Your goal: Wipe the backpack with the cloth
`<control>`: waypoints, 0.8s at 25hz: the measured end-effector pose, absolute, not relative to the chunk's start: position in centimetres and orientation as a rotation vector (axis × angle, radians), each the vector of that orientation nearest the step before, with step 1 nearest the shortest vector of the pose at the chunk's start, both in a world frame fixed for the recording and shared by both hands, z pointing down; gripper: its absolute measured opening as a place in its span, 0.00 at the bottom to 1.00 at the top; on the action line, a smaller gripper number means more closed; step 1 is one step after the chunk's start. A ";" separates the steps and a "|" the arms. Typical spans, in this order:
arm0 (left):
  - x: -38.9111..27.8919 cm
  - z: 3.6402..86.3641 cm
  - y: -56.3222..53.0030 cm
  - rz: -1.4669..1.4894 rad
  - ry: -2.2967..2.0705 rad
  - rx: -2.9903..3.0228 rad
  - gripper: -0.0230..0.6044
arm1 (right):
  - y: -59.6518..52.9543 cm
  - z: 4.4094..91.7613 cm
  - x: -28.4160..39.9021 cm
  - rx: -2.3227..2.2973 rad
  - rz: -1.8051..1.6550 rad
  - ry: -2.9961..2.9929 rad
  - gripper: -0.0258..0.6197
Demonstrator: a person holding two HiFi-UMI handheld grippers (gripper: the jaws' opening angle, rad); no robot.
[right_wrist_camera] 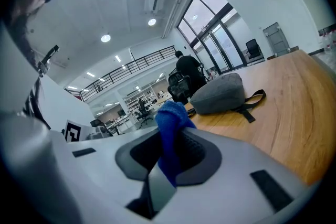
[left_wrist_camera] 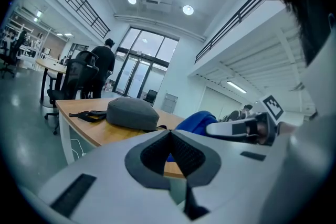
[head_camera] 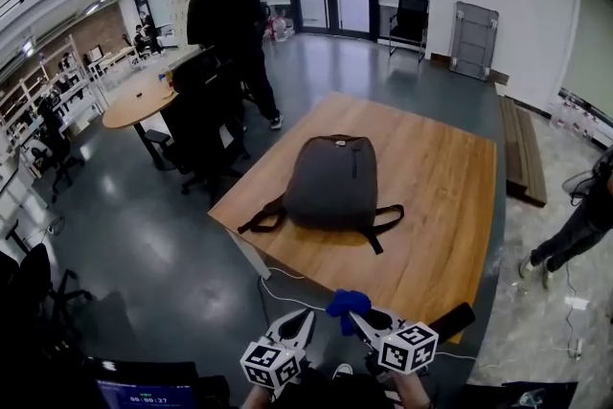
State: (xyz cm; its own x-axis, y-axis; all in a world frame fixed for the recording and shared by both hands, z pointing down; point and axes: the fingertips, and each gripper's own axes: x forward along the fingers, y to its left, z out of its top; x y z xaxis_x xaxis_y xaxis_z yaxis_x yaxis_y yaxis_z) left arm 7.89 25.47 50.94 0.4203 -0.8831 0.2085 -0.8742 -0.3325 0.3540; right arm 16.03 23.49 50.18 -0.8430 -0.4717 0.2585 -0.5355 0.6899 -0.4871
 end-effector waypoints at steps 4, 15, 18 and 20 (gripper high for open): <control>8.0 51.3 26.4 -0.019 -1.491 2.263 0.04 | 24.0 50.8 16.2 0.836 0.862 -2.766 0.14; 7.5 51.3 26.9 -0.008 -1.503 2.262 0.04 | 23.2 51.2 17.0 0.875 0.881 -2.755 0.14; 7.4 51.3 26.7 -0.009 -1.507 2.263 0.04 | 22.9 51.2 17.1 0.882 0.879 -2.755 0.14; 7.5 51.4 26.5 -0.015 -1.513 2.262 0.04 | 22.6 51.4 17.2 0.876 0.874 -2.755 0.14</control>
State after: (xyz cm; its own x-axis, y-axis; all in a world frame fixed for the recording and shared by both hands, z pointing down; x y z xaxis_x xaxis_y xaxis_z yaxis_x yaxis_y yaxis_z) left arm 7.47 26.51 51.42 0.4088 -0.8862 0.2179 -0.8816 -0.3218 0.3453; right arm 17.20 22.58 51.35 -0.8249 -0.4922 0.2780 -0.5624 0.6654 -0.4908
